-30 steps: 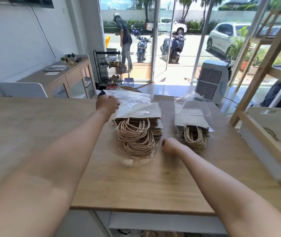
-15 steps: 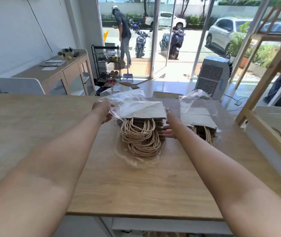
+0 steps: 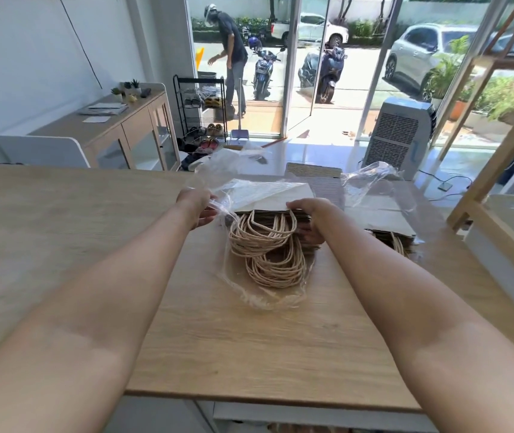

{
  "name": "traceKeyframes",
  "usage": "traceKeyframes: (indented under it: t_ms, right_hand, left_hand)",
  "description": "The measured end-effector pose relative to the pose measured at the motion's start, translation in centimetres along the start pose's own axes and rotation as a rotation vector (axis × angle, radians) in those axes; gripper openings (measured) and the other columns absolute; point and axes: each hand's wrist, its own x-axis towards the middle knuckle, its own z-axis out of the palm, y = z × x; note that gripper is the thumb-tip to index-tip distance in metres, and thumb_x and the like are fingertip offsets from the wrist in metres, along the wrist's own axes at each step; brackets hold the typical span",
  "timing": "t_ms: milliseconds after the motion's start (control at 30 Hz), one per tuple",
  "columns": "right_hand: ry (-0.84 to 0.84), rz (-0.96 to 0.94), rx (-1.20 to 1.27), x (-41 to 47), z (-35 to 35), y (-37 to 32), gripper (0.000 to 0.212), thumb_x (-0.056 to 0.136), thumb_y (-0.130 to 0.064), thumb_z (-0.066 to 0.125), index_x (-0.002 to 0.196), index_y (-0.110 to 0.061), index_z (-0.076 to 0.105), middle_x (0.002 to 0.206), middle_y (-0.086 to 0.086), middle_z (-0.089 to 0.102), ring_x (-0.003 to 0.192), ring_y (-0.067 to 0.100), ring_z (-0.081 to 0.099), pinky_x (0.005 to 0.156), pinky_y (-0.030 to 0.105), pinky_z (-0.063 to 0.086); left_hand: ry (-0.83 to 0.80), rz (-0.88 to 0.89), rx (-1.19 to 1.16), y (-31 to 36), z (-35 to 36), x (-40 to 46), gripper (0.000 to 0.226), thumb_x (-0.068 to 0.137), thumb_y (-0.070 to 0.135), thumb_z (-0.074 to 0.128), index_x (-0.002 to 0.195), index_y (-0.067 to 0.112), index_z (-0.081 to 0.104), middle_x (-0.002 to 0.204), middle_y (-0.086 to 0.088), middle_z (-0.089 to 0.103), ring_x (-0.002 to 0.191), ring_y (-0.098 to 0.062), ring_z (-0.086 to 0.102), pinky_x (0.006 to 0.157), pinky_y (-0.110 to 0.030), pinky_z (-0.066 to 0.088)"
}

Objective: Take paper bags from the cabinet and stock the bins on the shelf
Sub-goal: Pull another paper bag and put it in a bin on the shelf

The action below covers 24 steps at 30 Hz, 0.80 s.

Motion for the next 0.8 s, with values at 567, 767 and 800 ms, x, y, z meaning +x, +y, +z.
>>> traceKeyframes:
  t_ms: [567,767,800]
  right_hand:
    - [-0.057,0.077,0.675,1.9,3.0,0.6,0.037,0.074,-0.029,0.065,0.107,-0.015,0.065,0.100,-0.002,0.071,0.090,0.021,0.070,0.092,0.040,0.054]
    - [-0.152,0.025,0.617,0.2,3.8,0.8,0.044,0.076,-0.021,0.078,0.116,-0.007,0.064,0.090,0.014,0.072,0.058,0.029,0.070,0.051,0.053,0.057]
    - [-0.148,0.015,0.621,-0.1,3.8,0.9,0.046,0.076,-0.019,0.078,0.118,-0.006,0.064,0.091,0.013,0.072,0.061,0.028,0.069,0.051,0.052,0.057]
  left_hand:
    - [-0.096,-0.011,-0.011,0.2,-0.2,-1.0,0.021,0.096,0.015,0.044,0.093,0.014,0.065,0.075,-0.004,0.056,0.063,-0.014,0.054,0.061,-0.023,0.049]
    - [-0.088,-0.001,0.001,0.4,-0.4,-1.0,0.021,0.094,0.016,0.046,0.090,0.013,0.066,0.080,-0.005,0.058,0.066,-0.015,0.055,0.055,-0.022,0.049]
    - [-0.081,-0.002,-0.002,0.4,-0.5,-1.1,0.022,0.094,0.015,0.045,0.087,0.013,0.066,0.080,-0.005,0.058,0.067,-0.015,0.055,0.055,-0.022,0.049]
